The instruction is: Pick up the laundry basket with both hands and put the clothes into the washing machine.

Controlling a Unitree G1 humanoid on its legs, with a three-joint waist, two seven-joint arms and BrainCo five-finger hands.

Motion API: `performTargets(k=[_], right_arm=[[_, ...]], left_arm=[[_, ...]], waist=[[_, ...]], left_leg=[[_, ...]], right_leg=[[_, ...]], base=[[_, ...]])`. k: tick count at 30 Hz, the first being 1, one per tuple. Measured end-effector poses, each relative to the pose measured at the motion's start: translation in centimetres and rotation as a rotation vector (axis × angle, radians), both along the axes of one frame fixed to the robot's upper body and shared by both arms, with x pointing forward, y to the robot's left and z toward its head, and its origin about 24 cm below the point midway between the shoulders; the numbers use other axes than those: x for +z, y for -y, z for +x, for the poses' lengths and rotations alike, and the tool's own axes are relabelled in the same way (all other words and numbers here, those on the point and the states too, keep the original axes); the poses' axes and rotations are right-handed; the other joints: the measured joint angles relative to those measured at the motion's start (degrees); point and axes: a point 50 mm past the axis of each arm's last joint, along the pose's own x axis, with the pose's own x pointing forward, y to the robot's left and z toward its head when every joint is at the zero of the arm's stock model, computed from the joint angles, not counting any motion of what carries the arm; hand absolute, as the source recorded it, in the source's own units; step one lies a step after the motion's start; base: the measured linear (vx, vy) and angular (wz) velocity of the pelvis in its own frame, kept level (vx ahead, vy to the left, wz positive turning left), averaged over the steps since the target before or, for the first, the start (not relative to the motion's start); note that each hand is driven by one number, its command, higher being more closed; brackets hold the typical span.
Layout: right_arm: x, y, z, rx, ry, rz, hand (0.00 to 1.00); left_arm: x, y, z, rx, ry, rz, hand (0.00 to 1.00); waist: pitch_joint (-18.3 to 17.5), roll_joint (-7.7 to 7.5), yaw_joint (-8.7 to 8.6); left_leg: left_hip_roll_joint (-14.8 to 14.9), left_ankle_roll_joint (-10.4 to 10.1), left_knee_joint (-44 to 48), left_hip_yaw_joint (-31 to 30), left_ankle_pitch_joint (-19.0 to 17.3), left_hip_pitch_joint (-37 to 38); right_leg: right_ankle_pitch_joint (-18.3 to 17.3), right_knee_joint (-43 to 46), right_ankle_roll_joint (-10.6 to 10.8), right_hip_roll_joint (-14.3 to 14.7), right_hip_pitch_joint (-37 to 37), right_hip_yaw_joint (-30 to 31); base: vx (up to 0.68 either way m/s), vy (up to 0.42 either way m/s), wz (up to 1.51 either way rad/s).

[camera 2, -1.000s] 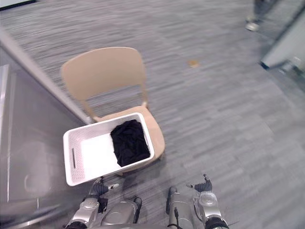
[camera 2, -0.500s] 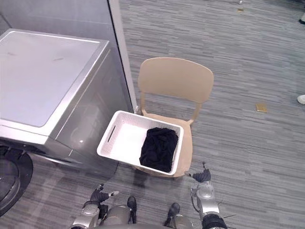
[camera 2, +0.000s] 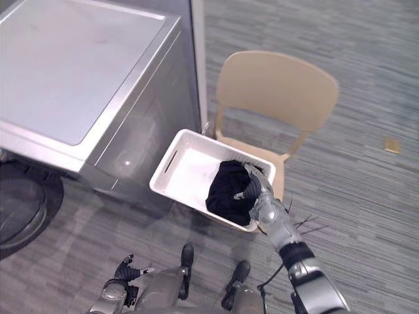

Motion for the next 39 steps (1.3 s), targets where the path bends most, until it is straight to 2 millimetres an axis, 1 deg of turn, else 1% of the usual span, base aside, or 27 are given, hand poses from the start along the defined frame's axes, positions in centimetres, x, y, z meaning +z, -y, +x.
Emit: performTargets(k=[2,3,4,5,6,7,9,10,11,14,15,16,18,19,20,22,25,28,29,31,32,33,34,36,37,38,39], right_arm=[[1.3,0.8,1.5,-0.018,0.011,-0.058,0.00],[2.2,1.5,2.4,-0.041,0.012,-0.098,0.00],[2.6,2.3,2.9,-0.068,0.000,-0.133,0.00],[2.7,2.7,3.1,-0.082,-0.007,-0.147,0.00],[3.2,3.5,3.6,-0.113,-0.016,-0.177,0.00],[3.9,4.0,4.0,-0.141,-0.017,-0.190,0.00],[5.0,4.8,4.4,-0.170,0.002,-0.206,0.00],[6.0,5.5,4.8,-0.200,0.020,-0.219,0.00],[6.6,5.9,5.0,-0.219,0.031,-0.225,0.00],[8.1,6.6,5.5,-0.259,0.067,-0.241,0.00],[8.8,6.5,5.7,-0.272,0.099,-0.244,1.00],[9.1,6.4,5.8,-0.274,0.108,-0.245,1.00],[9.8,6.1,6.1,-0.273,0.130,-0.255,1.00],[10.5,5.7,6.4,-0.261,0.156,-0.264,1.00],[10.9,5.4,6.5,-0.256,0.167,-0.266,1.00],[12.2,4.4,6.9,-0.225,0.212,-0.263,1.00],[12.3,3.1,7.0,-0.186,0.228,-0.208,1.00],[11.6,1.8,6.8,-0.139,0.215,-0.160,1.00],[11.5,0.9,6.7,-0.113,0.219,-0.123,1.00],[11.8,-0.4,6.3,-0.057,0.255,-0.067,1.00],[12.0,-0.7,6.1,-0.043,0.271,-0.054,1.00],[12.3,-1.3,5.7,-0.016,0.303,-0.025,1.00],[12.5,-1.4,5.5,-0.006,0.324,0.000,1.00],[13.6,-1.8,4.4,0.013,0.417,0.112,1.00],[13.7,-1.7,3.8,0.005,0.447,0.181,1.00],[13.7,-1.7,3.7,0.002,0.450,0.197,1.00],[13.2,-1.5,3.0,-0.008,0.453,0.262,1.00]], left_arm=[[0.4,-0.1,0.8,0.021,0.038,-0.007,0.00],[0.7,0.0,1.5,0.035,0.066,-0.015,0.00],[0.9,0.1,2.0,0.046,0.082,-0.025,0.00],[1.0,0.1,2.2,0.050,0.089,-0.026,0.00],[1.3,0.0,2.5,0.056,0.110,-0.029,0.00],[1.4,0.0,2.7,0.062,0.125,-0.035,0.00],[1.6,0.1,3.0,0.071,0.140,-0.047,0.00],[1.8,0.1,3.6,0.075,0.158,-0.053,0.00],[2.0,0.2,4.0,0.079,0.169,-0.056,0.00],[2.8,0.7,5.8,0.091,0.222,-0.079,0.00],[3.3,1.2,6.7,0.090,0.245,-0.094,0.00],[3.4,1.4,7.0,0.087,0.254,-0.101,0.00],[4.3,2.6,8.5,0.070,0.299,-0.129,0.00],[5.0,3.4,9.5,0.057,0.339,-0.146,0.00],[5.2,3.6,9.7,0.051,0.348,-0.150,0.00],[6.2,4.3,10.8,0.031,0.399,-0.166,0.00],[6.7,5.0,11.3,0.016,0.425,-0.180,0.00],[6.6,5.4,11.3,-0.008,0.421,-0.180,0.00],[6.6,5.5,11.3,-0.009,0.416,-0.182,0.00],[6.4,5.4,11.0,-0.008,0.406,-0.177,0.00],[6.3,5.3,10.9,-0.007,0.402,-0.175,0.00],[5.9,4.9,10.4,-0.002,0.385,-0.166,0.00],[5.7,4.7,10.2,0.000,0.375,-0.161,0.00],[5.2,3.4,9.3,0.007,0.345,-0.124,0.00],[4.8,2.7,8.8,0.012,0.322,-0.108,0.00],[4.7,2.6,8.6,0.013,0.315,-0.105,0.00],[4.2,2.1,7.8,0.016,0.282,-0.099,0.00]], waist=[[2.2,0.15,1.03],[4.2,0.78,1.47],[5.3,1.48,1.90],[5.6,1.78,2.22],[6.8,2.31,2.71],[7.9,2.71,2.85],[9.0,3.46,2.84],[9.9,3.97,2.77],[10.2,4.23,2.71],[10.4,4.35,2.64],[10.4,4.32,2.46],[10.5,4.33,2.42],[10.5,4.33,2.26],[10.5,4.30,2.04],[10.5,4.28,1.92],[10.5,4.26,1.04],[10.5,4.26,0.78],[10.5,4.23,0.83],[10.5,4.20,0.78],[10.7,3.96,0.50],[10.6,3.95,0.22],[10.6,3.86,-0.69],[10.5,3.74,-0.93],[9.8,2.62,-1.28],[9.4,2.10,-1.46],[9.4,1.98,-1.50],[8.6,1.31,-1.92]], left_leg=[[0.0,-0.2,-0.6,-1.2,1.2,-2.0],[-0.1,-0.2,-1.5,-2.3,2.4,-2.8],[-0.2,-0.2,-2.0,-3.2,3.2,-3.7],[-0.2,-0.2,-2.1,-3.6,3.5,-4.4],[-0.2,-0.2,-2.3,-3.9,4.0,-5.4],[-0.2,-0.8,-2.8,-4.0,4.7,-6.0],[-0.2,-0.5,-4.1,-4.3,5.7,-6.8],[-0.2,-0.5,-5.4,-4.7,6.8,-7.8],[-0.1,-0.5,-6.2,-4.7,7.4,-8.3],[0.2,-0.9,-8.1,-5.0,8.7,-11.8],[0.2,-0.9,-8.3,-5.0,9.0,-12.9],[0.1,-0.9,-8.3,-4.9,9.1,-13.1],[0.0,-1.0,-8.2,-4.4,9.2,-13.7],[0.0,-1.0,-8.2,-4.2,9.2,-14.2],[0.0,-1.0,-8.2,-4.0,9.2,-14.4],[0.2,-1.3,-8.5,-3.6,9.5,-14.7],[0.6,-1.9,-8.7,-3.3,10.0,-14.4],[1.2,-1.9,-8.8,-2.9,10.0,-13.7],[1.3,-2.0,-8.7,-2.6,10.0,-13.0],[1.4,-1.9,-8.8,-1.7,10.0,-10.4],[1.4,-1.9,-8.8,-1.7,10.0,-9.5],[1.4,-1.9,-8.8,-1.7,10.0,-8.0],[1.4,-1.9,-8.8,-1.8,10.0,-7.2],[1.9,-2.0,-9.7,-1.9,9.9,-4.9],[2.3,-2.0,-10.6,-2.0,9.9,-3.6],[2.3,-2.0,-10.8,-2.0,9.9,-3.2],[2.5,-2.0,-11.2,-2.1,9.8,-2.1]], right_leg=[[0.4,-0.2,-0.3,0.1,-1.6,-0.6],[0.6,-0.3,-0.5,0.1,-2.1,-1.5],[0.6,0.0,-0.5,0.0,-2.8,-2.0],[0.6,0.3,-0.5,0.0,-3.6,-2.0],[0.6,0.5,-0.5,0.0,-4.5,-2.1],[0.6,0.9,-0.5,-0.1,-5.4,-2.0],[0.6,1.8,-0.6,-0.4,-7.1,-2.1],[0.5,2.6,-0.7,-0.7,-9.0,-2.0],[0.5,3.1,-0.7,-0.8,-10.0,-2.0],[0.0,5.6,-1.2,-1.2,-15.3,-1.9],[-0.6,7.1,-1.4,-1.8,-17.0,-1.9],[-0.8,7.7,-1.4,-1.9,-17.6,-1.8],[-2.0,10.3,-1.5,-2.8,-19.3,-1.5],[-2.6,11.6,-1.7,-3.1,-20.4,-1.2],[-2.8,12.1,-1.8,-3.1,-20.8,-1.0],[-3.7,13.8,-2.0,-3.4,-22.3,-0.4],[-4.4,15.0,-2.5,-3.4,-22.8,-0.3],[-4.5,15.5,-2.7,-3.0,-22.5,0.2],[-4.5,15.5,-2.7,-2.9,-22.1,0.7],[-4.5,15.1,-2.7,-2.7,-19.9,1.6],[-4.5,14.9,-2.7,-2.6,-19.0,1.6],[-4.5,13.9,-2.7,-2.4,-16.9,1.6],[-4.5,13.4,-2.7,-2.2,-16.0,1.7],[-4.4,10.8,-2.5,-0.8,-13.2,2.4],[-4.3,10.1,-2.4,-0.3,-12.0,2.4],[-4.3,10.0,-2.4,-0.2,-11.7,2.4],[-4.3,9.4,-2.4,0.2,-10.4,2.2]], base=[[-0.08,0.017,0.40],[-0.11,0.018,0.50],[-0.11,0.020,0.44],[-0.09,0.023,0.32],[-0.08,0.020,0.16],[-0.08,0.016,0.10],[-0.09,0.012,0.02],[-0.09,0.012,0.00],[-0.09,0.007,-0.03],[-0.07,-0.018,-0.01],[-0.04,-0.024,0.01],[-0.04,-0.021,0.01],[-0.04,-0.029,-0.01],[-0.03,-0.026,-0.05],[-0.03,-0.035,-0.09],[-0.04,-0.049,-0.08],[-0.01,-0.057,-0.06],[0.02,-0.050,-0.07],[0.03,-0.051,-0.18],[0.02,-0.052,-0.17],[0.02,-0.044,-0.01],[0.01,-0.036,0.04],[0.01,-0.044,0.00],[-0.01,-0.063,-0.10],[-0.01,-0.049,-0.07],[0.00,-0.045,0.01],[0.02,-0.045,0.06]])
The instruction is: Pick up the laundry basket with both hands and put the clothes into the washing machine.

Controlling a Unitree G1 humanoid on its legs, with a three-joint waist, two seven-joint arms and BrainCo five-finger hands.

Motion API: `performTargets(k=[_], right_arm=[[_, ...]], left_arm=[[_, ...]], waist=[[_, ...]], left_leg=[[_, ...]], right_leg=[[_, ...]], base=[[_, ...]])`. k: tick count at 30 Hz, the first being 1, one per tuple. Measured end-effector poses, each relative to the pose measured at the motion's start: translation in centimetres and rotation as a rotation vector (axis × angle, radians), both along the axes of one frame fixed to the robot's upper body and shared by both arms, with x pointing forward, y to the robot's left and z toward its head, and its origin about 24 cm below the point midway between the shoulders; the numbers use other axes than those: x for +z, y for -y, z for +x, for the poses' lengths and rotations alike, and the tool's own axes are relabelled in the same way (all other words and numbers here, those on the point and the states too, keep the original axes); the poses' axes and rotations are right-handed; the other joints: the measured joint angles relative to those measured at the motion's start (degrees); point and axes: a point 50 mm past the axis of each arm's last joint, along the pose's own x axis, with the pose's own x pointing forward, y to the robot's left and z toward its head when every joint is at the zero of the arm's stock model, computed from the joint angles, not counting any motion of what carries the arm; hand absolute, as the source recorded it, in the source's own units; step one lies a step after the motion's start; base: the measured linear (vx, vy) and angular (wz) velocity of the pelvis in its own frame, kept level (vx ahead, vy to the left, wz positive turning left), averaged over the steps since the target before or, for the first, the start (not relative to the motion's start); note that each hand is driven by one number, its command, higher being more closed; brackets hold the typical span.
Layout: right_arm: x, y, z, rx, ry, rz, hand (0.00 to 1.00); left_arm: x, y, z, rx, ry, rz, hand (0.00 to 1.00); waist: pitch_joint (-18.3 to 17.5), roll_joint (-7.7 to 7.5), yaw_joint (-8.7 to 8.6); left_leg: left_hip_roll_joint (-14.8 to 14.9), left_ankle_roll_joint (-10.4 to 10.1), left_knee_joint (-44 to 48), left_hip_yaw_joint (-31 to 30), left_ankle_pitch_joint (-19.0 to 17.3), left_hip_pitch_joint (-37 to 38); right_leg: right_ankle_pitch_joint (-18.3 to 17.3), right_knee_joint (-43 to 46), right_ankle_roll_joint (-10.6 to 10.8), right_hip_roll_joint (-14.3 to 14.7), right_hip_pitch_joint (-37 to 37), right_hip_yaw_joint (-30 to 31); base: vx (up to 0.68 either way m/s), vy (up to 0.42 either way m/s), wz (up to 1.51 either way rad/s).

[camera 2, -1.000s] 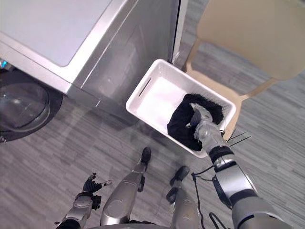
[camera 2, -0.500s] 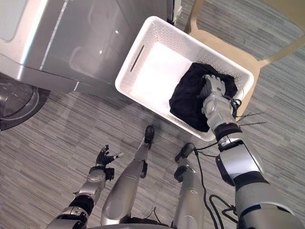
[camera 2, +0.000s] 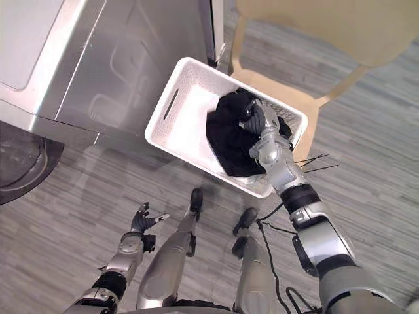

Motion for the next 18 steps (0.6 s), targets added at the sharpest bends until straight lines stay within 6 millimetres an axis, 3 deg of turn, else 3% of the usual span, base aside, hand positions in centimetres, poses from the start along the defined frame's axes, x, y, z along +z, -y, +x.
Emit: performTargets(k=[3,7,12,16,18], right_arm=[[-2.5,0.1,-2.1,0.025,-0.036,0.168,1.00],[-5.4,-0.6,-5.1,0.072,-0.086,0.413,1.00],[-5.3,-2.0,-7.1,0.198,-0.057,0.605,1.00],[-5.6,-3.3,-7.8,0.285,-0.080,0.611,1.00],[-5.8,-3.5,-8.3,0.300,-0.085,0.609,1.00]], left_arm=[[-1.4,-0.4,-2.4,0.016,-0.079,-0.001,0.00],[-2.8,-1.0,-5.4,0.039,-0.159,-0.013,0.00],[-3.0,-2.1,-7.6,0.115,-0.170,-0.020,0.00],[-3.3,-2.5,-9.5,0.152,-0.192,-0.027,0.00],[-2.8,-2.4,-8.9,0.146,-0.159,-0.029,0.00]], waist=[[-3.2,-1.21,-0.53],[-9.7,-1.18,-0.67],[-13.5,-1.23,-0.58],[-15.3,-1.40,-0.43],[-15.5,-1.30,-0.87]], left_leg=[[-0.1,0.0,0.0,-0.3,-0.5,2.7],[-0.3,0.1,0.0,-1.3,-2.3,6.7],[-0.2,-0.1,0.0,-1.4,-3.2,10.4],[-0.1,-0.2,0.0,-0.9,-3.7,12.9],[-0.4,-0.1,0.3,-4.1,-3.7,13.4]], right_leg=[[0.1,-1.4,0.3,0.3,3.6,-0.6],[0.3,-4.1,1.0,0.9,8.8,-1.1],[0.4,-5.6,1.3,1.1,13.0,-1.0],[0.5,-5.9,1.4,1.4,15.4,-0.2],[-2.1,0.5,2.9,1.2,14.6,6.4]], base=[[0.04,-0.028,0.09],[0.06,0.000,0.04],[0.03,0.008,0.01],[0.01,0.010,-0.08],[-0.01,-0.004,0.57]])
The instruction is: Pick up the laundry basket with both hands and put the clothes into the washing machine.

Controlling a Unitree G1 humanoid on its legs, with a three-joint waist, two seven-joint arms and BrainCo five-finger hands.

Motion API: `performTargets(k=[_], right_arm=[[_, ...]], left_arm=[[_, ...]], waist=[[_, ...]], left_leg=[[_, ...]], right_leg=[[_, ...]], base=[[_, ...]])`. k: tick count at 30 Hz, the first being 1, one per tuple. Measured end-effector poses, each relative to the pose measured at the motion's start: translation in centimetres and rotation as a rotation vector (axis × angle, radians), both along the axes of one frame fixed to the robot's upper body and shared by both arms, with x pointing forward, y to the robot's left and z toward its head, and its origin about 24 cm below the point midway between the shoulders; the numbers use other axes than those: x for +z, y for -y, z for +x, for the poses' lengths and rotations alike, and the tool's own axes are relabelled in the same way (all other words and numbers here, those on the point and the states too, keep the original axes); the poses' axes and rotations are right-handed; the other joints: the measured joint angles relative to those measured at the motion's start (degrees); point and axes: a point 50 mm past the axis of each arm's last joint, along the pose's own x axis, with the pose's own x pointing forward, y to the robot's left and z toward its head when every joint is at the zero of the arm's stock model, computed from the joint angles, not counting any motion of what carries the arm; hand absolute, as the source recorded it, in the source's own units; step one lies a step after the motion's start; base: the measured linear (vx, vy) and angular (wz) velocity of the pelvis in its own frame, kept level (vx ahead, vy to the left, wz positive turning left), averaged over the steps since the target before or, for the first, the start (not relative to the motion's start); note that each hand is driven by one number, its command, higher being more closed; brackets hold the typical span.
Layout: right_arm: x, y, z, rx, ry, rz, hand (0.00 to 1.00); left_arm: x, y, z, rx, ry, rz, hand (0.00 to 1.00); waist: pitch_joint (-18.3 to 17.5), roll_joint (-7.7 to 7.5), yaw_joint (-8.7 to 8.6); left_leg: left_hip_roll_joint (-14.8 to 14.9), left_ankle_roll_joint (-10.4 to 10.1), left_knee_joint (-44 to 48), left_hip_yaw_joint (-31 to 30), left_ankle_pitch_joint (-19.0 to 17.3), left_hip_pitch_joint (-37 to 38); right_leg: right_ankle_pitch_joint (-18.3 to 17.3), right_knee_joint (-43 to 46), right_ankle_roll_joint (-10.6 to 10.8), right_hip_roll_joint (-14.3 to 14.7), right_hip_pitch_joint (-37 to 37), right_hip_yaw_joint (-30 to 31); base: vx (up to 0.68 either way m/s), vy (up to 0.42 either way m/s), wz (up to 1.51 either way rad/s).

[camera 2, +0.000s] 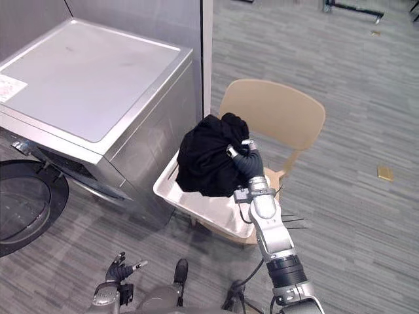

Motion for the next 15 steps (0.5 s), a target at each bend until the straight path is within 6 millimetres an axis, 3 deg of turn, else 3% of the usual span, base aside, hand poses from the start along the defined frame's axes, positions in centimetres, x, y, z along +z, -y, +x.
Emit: performTargets(k=[1,4,5,7,8,9,10,11,13,15], right_arm=[[0.0,0.1,-0.2,-0.003,0.001,0.001,1.00],[0.2,-0.1,-0.2,-0.002,0.014,0.012,1.00],[0.4,-0.3,-0.2,0.005,0.022,0.007,1.00],[1.4,-1.0,0.2,0.022,0.063,-0.004,1.00],[2.2,-1.1,0.4,0.032,0.098,-0.023,1.00],[2.4,-1.2,0.3,0.044,0.109,-0.037,1.00],[2.3,-1.0,0.3,0.045,0.102,-0.059,1.00],[2.1,-0.7,0.4,0.039,0.097,-0.075,1.00],[2.1,0.0,1.1,0.023,0.088,-0.142,1.00],[2.1,0.4,1.1,0.025,0.089,-0.176,1.00]], left_arm=[[0.3,0.0,0.5,-0.003,0.022,0.002,0.00],[2.2,0.0,2.5,-0.001,0.140,0.004,0.00],[2.9,0.2,3.0,0.008,0.183,0.004,0.00],[3.9,0.8,3.5,0.028,0.257,-0.010,0.00],[4.5,2.0,4.0,0.047,0.303,-0.051,0.00],[5.1,2.8,4.1,0.051,0.340,-0.076,0.00],[5.5,3.2,4.4,0.041,0.363,-0.085,0.00],[5.8,3.7,4.9,0.023,0.379,-0.096,0.00],[6.9,5.1,6.0,-0.063,0.438,-0.119,0.00],[7.9,6.0,6.3,-0.133,0.485,-0.125,0.00]], waist=[[0.0,-0.08,-0.20],[-0.3,-1.17,-1.12],[-0.4,-1.42,-0.70],[-1.2,-0.28,1.05],[-1.6,2.80,1.80],[-2.0,4.86,1.50],[-1.9,5.38,1.39],[-1.7,5.08,1.22],[-0.8,3.29,0.28],[-1.1,3.69,-0.02]], left_leg=[[-0.2,0.0,0.0,-1.2,0.0,-0.1],[-2.3,0.1,2.7,-6.9,0.3,-2.1],[-3.2,-0.1,4.3,-8.3,0.3,-3.3],[-2.7,-0.9,5.8,-9.9,0.8,-7.0],[-0.2,-1.1,6.0,-10.7,1.3,-10.3],[1.6,-0.3,4.3,-10.0,0.9,-12.4],[3.1,2.3,1.5,-7.4,-1.0,-12.3],[3.5,5.2,0.2,-4.1,-5.1,-12.4],[2.1,3.4,8.6,4.4,-4.4,-13.6],[2.3,3.2,19.3,6.1,-5.1,-10.4]], right_leg=[[-1.1,1.9,0.5,-0.2,-0.2,2.3],[-8.7,15.0,1.4,-1.1,-2.1,12.6],[-9.9,14.9,1.9,-0.8,-1.9,15.0],[-12.4,9.2,1.0,1.1,-0.9,16.2],[-10.7,7.2,-0.5,3.7,-2.3,14.2],[-9.5,6.7,-1.8,5.5,-3.2,11.6],[-8.3,5.1,-2.7,6.1,-3.1,9.6],[-7.1,3.5,-3.3,5.6,-3.1,7.9],[-5.4,2.1,-4.1,1.3,-3.2,3.4],[-5.3,3.4,-4.1,0.5,-3.9,2.2]], base=[[-0.03,-0.019,1.23],[-0.04,-0.119,1.27],[-0.10,-0.215,1.09],[-0.15,-0.217,0.55],[-0.22,-0.201,0.64],[-0.28,-0.225,0.99],[-0.23,-0.168,1.13],[-0.22,-0.129,1.31],[-0.17,-0.116,1.16],[-0.13,-0.082,0.62]])
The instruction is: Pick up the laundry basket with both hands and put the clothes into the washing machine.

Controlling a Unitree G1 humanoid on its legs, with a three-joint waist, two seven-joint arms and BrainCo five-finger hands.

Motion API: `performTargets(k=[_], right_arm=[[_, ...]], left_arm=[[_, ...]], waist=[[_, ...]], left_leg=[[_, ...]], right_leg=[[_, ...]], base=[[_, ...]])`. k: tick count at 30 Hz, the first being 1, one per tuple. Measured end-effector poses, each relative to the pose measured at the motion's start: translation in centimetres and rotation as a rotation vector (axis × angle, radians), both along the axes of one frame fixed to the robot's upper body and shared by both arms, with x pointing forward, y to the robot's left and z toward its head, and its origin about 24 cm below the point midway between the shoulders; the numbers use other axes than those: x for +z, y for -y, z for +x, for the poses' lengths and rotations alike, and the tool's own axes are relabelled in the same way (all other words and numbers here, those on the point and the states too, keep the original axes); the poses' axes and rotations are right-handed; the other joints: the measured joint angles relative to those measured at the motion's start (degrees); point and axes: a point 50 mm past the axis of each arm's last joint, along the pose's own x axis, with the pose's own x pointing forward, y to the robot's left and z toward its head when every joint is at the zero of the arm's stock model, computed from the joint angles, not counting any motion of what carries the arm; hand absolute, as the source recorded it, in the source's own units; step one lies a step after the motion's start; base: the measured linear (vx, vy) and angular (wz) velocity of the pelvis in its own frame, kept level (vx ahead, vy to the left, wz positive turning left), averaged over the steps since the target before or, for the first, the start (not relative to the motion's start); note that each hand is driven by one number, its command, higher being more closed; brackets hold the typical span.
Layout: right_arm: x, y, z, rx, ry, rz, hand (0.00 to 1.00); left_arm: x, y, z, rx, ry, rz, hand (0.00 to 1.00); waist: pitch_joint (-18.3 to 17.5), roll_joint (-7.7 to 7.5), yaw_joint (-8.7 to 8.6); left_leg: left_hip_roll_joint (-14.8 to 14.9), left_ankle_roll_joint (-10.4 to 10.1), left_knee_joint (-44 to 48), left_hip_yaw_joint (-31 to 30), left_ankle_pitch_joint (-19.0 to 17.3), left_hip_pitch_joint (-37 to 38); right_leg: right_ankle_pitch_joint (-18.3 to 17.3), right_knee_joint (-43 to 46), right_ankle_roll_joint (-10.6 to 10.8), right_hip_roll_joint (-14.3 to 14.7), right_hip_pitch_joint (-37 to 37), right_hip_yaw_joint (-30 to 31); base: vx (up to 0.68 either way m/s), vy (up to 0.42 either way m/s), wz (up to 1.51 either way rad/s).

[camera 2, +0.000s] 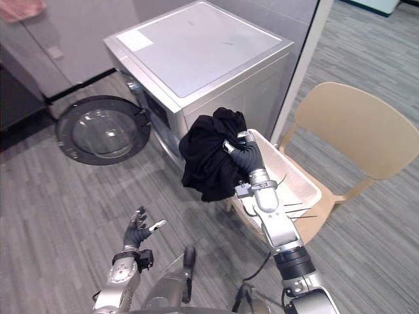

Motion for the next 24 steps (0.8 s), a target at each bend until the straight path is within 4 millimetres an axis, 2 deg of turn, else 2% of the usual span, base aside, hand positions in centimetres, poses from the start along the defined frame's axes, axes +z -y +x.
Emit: performTargets(k=[1,2,3,4,6,8,10,12,16,18,19,24], right_arm=[[0.1,0.1,0.0,0.007,0.005,-0.014,1.00],[0.2,0.1,0.1,0.009,0.005,-0.018,1.00],[0.3,0.0,0.1,0.016,0.009,-0.020,1.00],[0.3,-0.3,0.1,0.030,0.005,-0.013,1.00],[0.3,-0.6,-0.1,0.042,0.006,-0.006,1.00],[0.7,-1.0,-0.3,0.057,0.028,0.003,1.00],[0.5,-2.3,-0.5,0.099,0.020,0.023,1.00],[-0.1,-4.8,-1.2,0.199,-0.009,0.036,1.00],[-0.8,-8.2,-2.5,0.375,-0.053,0.062,1.00],[-1.2,-8.9,-2.7,0.419,-0.088,0.096,1.00],[-1.6,-9.3,-2.9,0.447,-0.121,0.126,1.00],[-3.0,-10.3,-3.5,0.523,-0.227,0.242,1.00]], left_arm=[[1.3,0.3,0.7,-0.034,0.061,0.021,0.00],[1.9,0.3,1.0,-0.054,0.095,0.039,0.00],[3.5,0.5,1.9,-0.098,0.175,0.080,0.00],[4.3,0.9,2.4,-0.138,0.215,0.112,0.00],[5.3,1.8,3.0,-0.187,0.269,0.134,0.00],[6.7,3.1,3.7,-0.243,0.337,0.166,0.00],[7.4,3.9,3.9,-0.279,0.379,0.200,0.00],[7.9,4.4,3.8,-0.308,0.408,0.246,0.00],[8.6,5.2,4.2,-0.339,0.450,0.305,0.00],[8.9,5.5,4.4,-0.348,0.469,0.332,0.00],[8.9,5.7,4.3,-0.359,0.468,0.347,1.00],[8.8,5.6,4.6,-0.322,0.460,0.409,1.00]], waist=[[-0.5,1.29,-1.12],[-0.5,1.28,-1.18],[-0.7,0.56,-1.35],[-0.8,0.65,-1.73],[-1.4,1.19,-3.15],[-1.6,1.36,-3.97],[-1.9,0.97,-4.00],[-2.4,0.13,-3.82],[-2.8,0.22,-4.00],[-3.3,0.25,-4.12],[-3.9,0.24,-4.16],[-5.6,0.36,-4.25]], left_leg=[[0.3,-1.0,-1.3,0.5,-0.6,0.9],[0.1,-2.6,-2.8,0.4,0.9,1.1],[-0.5,-4.8,-8.7,-0.3,5.3,2.8],[-0.8,-5.1,-15.8,-0.5,9.8,5.7],[-0.6,-4.8,-19.8,0.3,9.7,9.1],[-0.4,-3.9,-19.8,-0.3,8.3,8.8],[-0.2,-3.7,-19.8,-0.2,6.8,9.0],[-0.7,-3.4,-19.8,1.3,5.9,9.7],[-1.3,-3.2,-19.9,2.6,5.7,10.6],[-1.3,-3.1,-20.2,2.6,5.7,10.6],[-1.2,-3.1,-20.2,2.5,5.7,10.6],[-0.5,-3.3,-20.2,2.5,5.8,10.7]], right_leg=[[-0.1,0.9,-0.1,-0.1,-0.4,-1.6],[-0.2,0.8,-0.1,0.0,-0.7,-1.9],[0.0,-0.6,-0.6,-0.3,-0.8,-2.3],[1.2,-3.1,-0.7,-0.3,0.9,-4.4],[2.2,-4.7,-0.1,-0.1,2.7,-7.3],[2.2,-4.5,0.8,0.3,2.8,-8.4],[2.7,-4.5,1.3,0.5,2.9,-8.2],[3.9,-5.1,2.0,0.3,3.1,-6.3],[5.2,-5.2,2.5,0.1,3.3,-4.6],[5.5,-5.8,2.4,0.2,3.4,-4.6],[5.8,-6.3,2.1,0.2,3.6,-4.6],[7.1,-9.0,1.8,1.3,4.8,-4.7]], base=[[-0.13,-0.022,0.62],[-0.16,0.001,0.59],[-0.16,0.005,0.45],[-0.15,0.000,0.51],[-0.09,0.034,0.70],[-0.07,0.076,0.45],[-0.07,0.084,0.00],[-0.05,0.101,-0.24],[-0.05,0.058,-0.19],[-0.05,0.030,-0.05],[0.00,0.000,0.00],[0.02,-0.006,-0.02]])
